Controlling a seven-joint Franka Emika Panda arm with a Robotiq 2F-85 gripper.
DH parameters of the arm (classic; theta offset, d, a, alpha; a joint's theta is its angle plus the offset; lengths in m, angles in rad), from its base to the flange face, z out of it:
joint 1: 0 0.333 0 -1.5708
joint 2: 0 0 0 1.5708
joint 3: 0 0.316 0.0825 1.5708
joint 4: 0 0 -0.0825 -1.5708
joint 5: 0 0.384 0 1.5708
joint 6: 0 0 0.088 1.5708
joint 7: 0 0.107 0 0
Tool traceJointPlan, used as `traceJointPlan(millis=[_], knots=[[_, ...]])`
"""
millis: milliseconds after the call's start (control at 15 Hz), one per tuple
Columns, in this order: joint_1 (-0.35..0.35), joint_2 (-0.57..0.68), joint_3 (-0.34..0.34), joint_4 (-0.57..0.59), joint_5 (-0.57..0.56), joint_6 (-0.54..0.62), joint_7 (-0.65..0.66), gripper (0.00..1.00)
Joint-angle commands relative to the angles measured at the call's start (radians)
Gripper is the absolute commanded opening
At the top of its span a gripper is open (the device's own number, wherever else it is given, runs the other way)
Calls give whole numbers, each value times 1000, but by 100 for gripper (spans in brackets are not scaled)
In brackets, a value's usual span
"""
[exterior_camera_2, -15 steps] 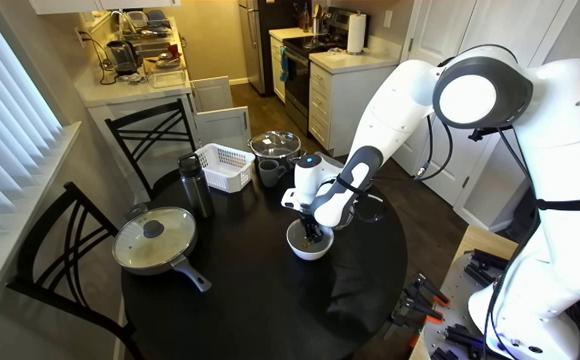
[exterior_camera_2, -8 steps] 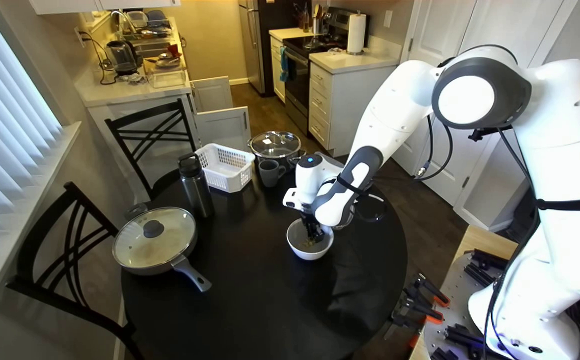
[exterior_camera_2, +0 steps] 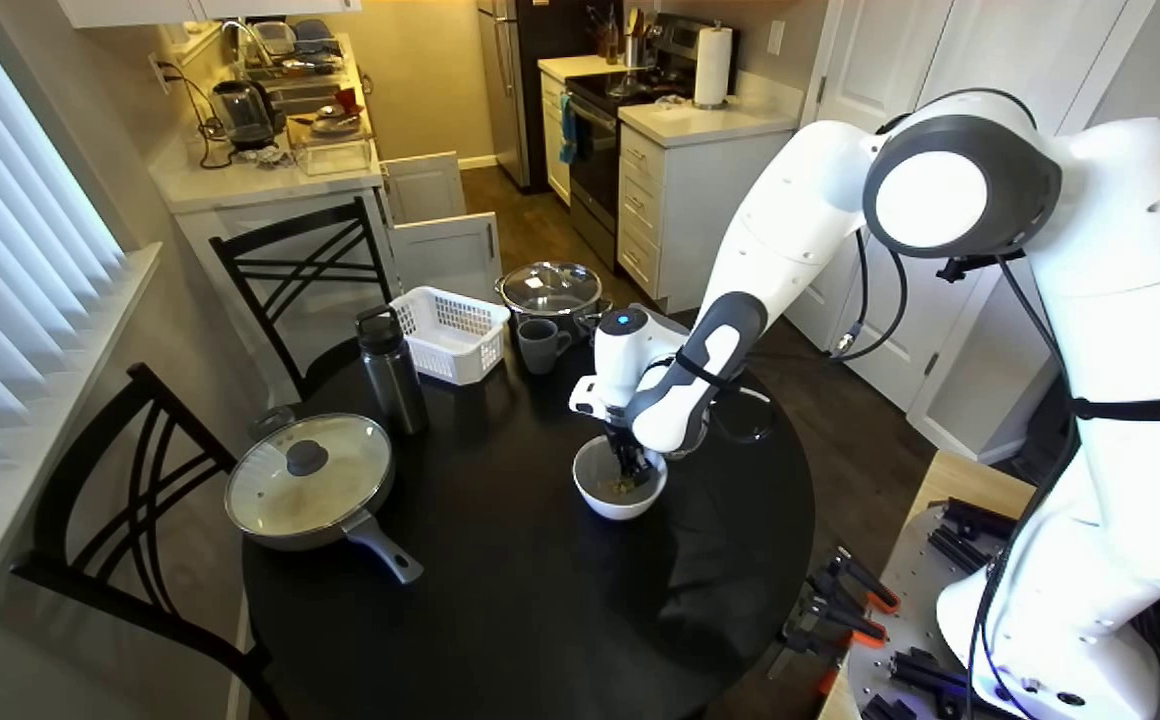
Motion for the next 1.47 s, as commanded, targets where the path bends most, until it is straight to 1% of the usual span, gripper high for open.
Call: traceJointPlan(millis=[0,267,600,800,1133,1333,1400], knots=[[-4,-32,-7,-54,-28,13,35,1],[-27,-65,9,-86,-15,8,18,1],[-58,-136,35,-113,3,21,1,1],[-87,-169,69,-117,30,12,-18,1],[-111,-197,103,-116,63,-1,-29,1],[-150,-193,157,-103,127,-42,-73,1],[-146,-187,157,-97,133,-57,-70,1]])
